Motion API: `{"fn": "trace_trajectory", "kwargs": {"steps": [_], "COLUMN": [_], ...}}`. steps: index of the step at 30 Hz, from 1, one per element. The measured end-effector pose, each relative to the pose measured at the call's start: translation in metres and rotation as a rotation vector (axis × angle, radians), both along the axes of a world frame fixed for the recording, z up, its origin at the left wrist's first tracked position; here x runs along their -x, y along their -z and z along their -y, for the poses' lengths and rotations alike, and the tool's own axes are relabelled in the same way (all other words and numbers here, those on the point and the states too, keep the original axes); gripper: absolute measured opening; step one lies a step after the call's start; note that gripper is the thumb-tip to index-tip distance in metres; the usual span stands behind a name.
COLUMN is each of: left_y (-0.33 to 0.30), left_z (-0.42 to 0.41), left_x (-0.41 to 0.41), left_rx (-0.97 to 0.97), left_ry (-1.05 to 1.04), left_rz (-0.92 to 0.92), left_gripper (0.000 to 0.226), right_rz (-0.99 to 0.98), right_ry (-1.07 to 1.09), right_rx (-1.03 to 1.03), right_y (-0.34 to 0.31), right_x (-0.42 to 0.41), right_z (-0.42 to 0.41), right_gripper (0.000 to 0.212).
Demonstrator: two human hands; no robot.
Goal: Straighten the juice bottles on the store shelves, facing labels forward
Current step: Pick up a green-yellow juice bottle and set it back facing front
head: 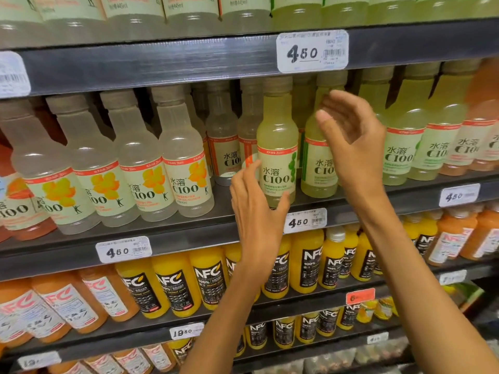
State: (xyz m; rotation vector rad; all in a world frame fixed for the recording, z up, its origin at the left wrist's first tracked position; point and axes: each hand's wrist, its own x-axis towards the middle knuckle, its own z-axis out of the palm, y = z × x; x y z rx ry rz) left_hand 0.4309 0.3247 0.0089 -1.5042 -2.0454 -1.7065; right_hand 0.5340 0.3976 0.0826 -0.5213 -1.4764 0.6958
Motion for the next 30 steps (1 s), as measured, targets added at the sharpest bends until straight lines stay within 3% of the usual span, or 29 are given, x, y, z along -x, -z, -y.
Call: {"fn": "trace_trajectory", "kwargs": {"steps": [3, 8, 12, 19, 26, 30], "left_y": [-0.004, -0.001, 0.004, 0.012, 0.015, 0.003], "left_z": [0.000, -0.023, -0.042, -0.057, -0.052, -0.039], "left_x": [-0.020, -0.054, -0.071, -0.092, -0.097, -0.095], "left_rx": [-0.114, 0.096, 0.166, 0.054, -0.089, -0.094], "left_ry": [0.097, 0.256, 0.148, 0.020, 0.051, 0.187], "left_rz": [-0.017, 0.004, -0.007, 0.165, 0.140, 0.169], "left_gripper": [0.053, 0.063, 0.074, 0.078, 0.070, 0.074], "right_rz": [0.024, 0.225, 0.301, 0.242, 0.044, -0.050], "right_ry": [0.092, 0.158, 0.122, -0.149, -0.457, -0.617], "right_rx": [-0.012, 0.001, 0.013, -0.022, -0.028, 0.040], "right_y": [-0.006, -0.009, -0.001, -0.006, -0.005, -0.009], "right_x": [-0.010, -0.004, -0.006, -0.023, -0.055, -0.071], "right_z": [-0.012, -0.041, -0.052, -0.052, -0.044, -0.034], "right_gripper": [0.044, 0.032, 0.031, 0.031, 0.028, 0.022]}}
